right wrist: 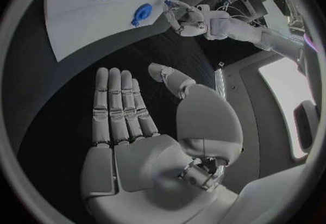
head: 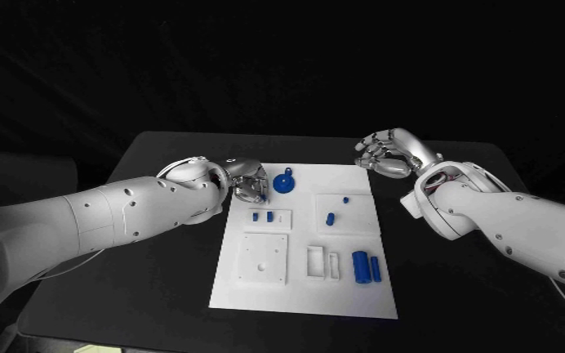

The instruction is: Assemble the parts on the task board

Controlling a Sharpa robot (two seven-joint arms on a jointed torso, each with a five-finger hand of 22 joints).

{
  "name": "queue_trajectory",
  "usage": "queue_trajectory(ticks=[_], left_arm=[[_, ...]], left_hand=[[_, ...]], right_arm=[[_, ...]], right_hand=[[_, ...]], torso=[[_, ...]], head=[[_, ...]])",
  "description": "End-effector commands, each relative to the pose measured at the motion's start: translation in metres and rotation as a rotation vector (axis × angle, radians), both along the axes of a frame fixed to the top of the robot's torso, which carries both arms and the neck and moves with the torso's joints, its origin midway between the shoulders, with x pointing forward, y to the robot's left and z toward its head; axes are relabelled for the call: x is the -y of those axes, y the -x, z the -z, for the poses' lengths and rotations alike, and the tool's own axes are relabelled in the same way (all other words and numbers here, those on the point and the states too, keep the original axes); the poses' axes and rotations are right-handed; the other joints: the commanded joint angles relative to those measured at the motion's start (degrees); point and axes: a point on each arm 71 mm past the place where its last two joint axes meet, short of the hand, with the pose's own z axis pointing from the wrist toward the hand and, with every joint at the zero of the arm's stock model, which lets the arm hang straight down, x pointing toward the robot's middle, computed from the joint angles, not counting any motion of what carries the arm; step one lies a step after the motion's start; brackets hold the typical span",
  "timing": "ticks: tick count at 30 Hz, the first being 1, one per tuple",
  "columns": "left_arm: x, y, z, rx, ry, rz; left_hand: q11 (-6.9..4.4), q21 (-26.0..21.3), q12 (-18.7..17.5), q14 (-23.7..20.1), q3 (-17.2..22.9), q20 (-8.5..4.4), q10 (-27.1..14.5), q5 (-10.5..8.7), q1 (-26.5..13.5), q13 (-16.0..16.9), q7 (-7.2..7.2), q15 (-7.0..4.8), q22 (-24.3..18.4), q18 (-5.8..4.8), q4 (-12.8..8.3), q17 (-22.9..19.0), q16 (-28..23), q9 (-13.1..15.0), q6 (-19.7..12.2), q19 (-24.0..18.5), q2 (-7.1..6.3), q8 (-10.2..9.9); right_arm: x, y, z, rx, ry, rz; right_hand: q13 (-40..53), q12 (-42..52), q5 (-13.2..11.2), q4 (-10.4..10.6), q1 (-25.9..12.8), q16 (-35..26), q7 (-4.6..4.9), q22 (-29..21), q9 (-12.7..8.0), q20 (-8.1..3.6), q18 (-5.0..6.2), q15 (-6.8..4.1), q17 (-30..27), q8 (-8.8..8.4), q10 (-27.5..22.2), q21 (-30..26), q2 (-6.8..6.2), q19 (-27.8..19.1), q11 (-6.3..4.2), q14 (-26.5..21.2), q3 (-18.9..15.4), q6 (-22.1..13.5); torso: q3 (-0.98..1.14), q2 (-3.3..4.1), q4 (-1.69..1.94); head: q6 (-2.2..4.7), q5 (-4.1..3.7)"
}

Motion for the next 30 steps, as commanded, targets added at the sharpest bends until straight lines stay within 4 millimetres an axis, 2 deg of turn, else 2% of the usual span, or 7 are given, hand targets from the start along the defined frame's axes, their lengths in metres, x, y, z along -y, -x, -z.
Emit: queue_trajectory(ticks=[1, 10, 13, 23, 30], left_arm=[[0.003, 0.0006, -0.0002, 0.006, -0.016, 0.008], [0.009, 0.0007, 0.0008, -0.002, -0.016, 0.021], [0.0093, 0.0006, 0.0012, -0.004, -0.017, 0.022], [0.0119, 0.0008, 0.0029, -0.014, -0.02, 0.025], [0.0127, 0.0013, 0.0071, -0.023, -0.026, 0.02]], left_hand=[[0.16, 0.4, -0.2, 0.4, 0.3, -2.0, 0.5, 0.3, 0.0, 0.0, -0.01, -0.11, 1.2, 1.19, -0.2, -0.1, 0.4, 0.0, 0.4, 0.4, 0.61, 0.2], [0.15, 0.4, -0.2, 0.4, 0.3, -2.0, 0.5, 0.32, 0.0, 0.0, -0.01, -0.12, 1.2, 1.18, -0.1, -0.1, 0.4, 0.0, 0.5, 0.4, 0.63, 0.2], [0.15, 0.4, -0.3, 0.4, 0.3, -2.0, 0.5, 0.33, -0.1, 0.0, 0.0, -0.12, 1.2, 1.18, -0.1, -0.1, 0.4, 0.0, 0.5, 0.4, 0.63, 0.2], [0.15, 0.5, -0.3, 0.3, 0.4, -2.01, 0.5, 0.33, -0.1, 0.0, 0.0, -0.12, 1.2, 1.17, -0.1, -0.1, 0.5, 0.0, 0.5, 0.4, 0.63, 0.1], [0.15, 0.5, -0.3, 0.3, 0.4, -2.01, 0.6, 0.33, -0.1, 0.0, 0.01, -0.12, 1.2, 1.17, -0.1, -0.1, 0.5, 0.0, 0.5, 0.4, 0.67, 0.1]], right_arm=[[-0.0014, 0.0007, -0.0003, 0.005, 0.006, -0.016], [-0.0021, 0.0006, -0.0002, 0.004, 0.006, -0.017], [-0.0017, 0.0005, -0.0002, 0.004, 0.007, -0.017], [-0.0015, 0.0006, -0.0002, 0.004, 0.007, -0.017], [-0.0015, 0.0007, -0.0003, 0.004, 0.007, -0.017]], right_hand=[[-0.1, 0.4, 0.3, 0.0, -0.2, 0.2, 0.08, 0.1, -0.1, -0.03, 0.9, 0.14, -0.1, 0.36, -0.4, -0.3, 0.21, -0.4, -0.03, -0.4, -0.1, 0.1], [-0.1, 0.4, 0.3, 0.0, -0.2, 0.2, 0.08, 0.1, -0.1, -0.03, 0.9, 0.14, -0.1, 0.37, -0.4, -0.3, 0.22, -0.4, -0.03, -0.4, -0.1, 0.1], [-0.2, 0.4, 0.3, 0.0, -0.2, 0.2, 0.08, 0.1, -0.1, -0.03, 0.9, 0.14, -0.1, 0.38, -0.4, -0.3, 0.22, -0.4, -0.03, -0.4, -0.1, 0.1], [-0.2, 0.4, 0.3, 0.0, -0.2, 0.2, 0.08, 0.1, -0.2, -0.03, 0.9, 0.14, -0.1, 0.39, -0.4, -0.3, 0.23, -0.4, -0.03, -0.4, -0.1, 0.1], [-0.2, 0.4, 0.3, 0.0, -0.2, 0.2, 0.08, 0.1, -0.2, -0.03, 0.9, 0.14, -0.1, 0.41, -0.4, -0.3, 0.24, -0.4, -0.03, -0.4, -0.1, 0.1]], torso=[[0.04, -0.02, -0.04], [-0.03, 0.0, -0.07], [0.05, 0.0, -0.09], [0.0, -0.01, 0.07], [0.01, 0.01, -0.05]], head=[[-0.01, 0.02], [-0.02, -0.15], [-0.04, -0.18], [-0.13, -0.34], [-0.17, -0.32]])
